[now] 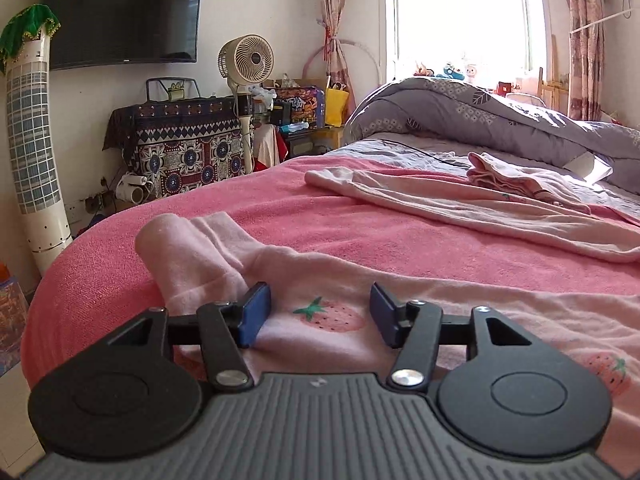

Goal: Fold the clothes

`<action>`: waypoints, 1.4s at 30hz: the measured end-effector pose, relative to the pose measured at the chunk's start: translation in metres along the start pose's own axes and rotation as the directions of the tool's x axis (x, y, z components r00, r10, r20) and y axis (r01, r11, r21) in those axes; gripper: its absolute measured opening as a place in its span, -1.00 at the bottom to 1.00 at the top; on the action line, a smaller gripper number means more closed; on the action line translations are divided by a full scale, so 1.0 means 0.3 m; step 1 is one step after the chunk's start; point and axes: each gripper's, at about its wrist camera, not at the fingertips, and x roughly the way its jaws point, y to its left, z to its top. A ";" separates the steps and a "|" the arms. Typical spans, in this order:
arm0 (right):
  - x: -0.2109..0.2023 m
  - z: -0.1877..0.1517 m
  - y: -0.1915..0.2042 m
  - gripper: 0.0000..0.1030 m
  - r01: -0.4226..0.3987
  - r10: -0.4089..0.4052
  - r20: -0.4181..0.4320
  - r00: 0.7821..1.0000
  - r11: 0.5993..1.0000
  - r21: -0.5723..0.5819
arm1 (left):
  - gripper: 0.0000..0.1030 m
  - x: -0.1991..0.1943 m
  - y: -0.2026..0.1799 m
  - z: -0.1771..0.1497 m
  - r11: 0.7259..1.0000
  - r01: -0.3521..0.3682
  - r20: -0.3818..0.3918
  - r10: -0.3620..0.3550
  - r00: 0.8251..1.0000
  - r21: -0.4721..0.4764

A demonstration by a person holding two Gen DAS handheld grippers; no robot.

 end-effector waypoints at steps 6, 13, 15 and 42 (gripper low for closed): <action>-0.191 -0.032 -0.047 0.34 -0.049 0.049 0.096 0.994 0.999 -0.001 | 0.20 -0.057 0.076 0.038 0.999 0.011 0.026 -0.010 1.000 -0.044; -0.596 -0.246 -0.119 0.59 -0.133 0.173 0.251 0.952 0.977 -0.168 | 0.47 -0.162 0.191 0.069 0.990 -0.118 0.099 0.126 0.987 -0.082; -0.674 -0.320 -0.139 0.61 -0.158 0.200 0.253 0.947 0.971 -0.177 | 0.47 -0.193 0.244 0.075 0.987 -0.106 0.104 0.118 0.988 -0.120; -1.053 -0.888 0.304 0.30 -0.066 0.496 0.194 0.846 0.459 -0.886 | 0.62 -0.291 -0.155 -0.174 0.627 -0.072 0.199 -0.134 0.971 0.776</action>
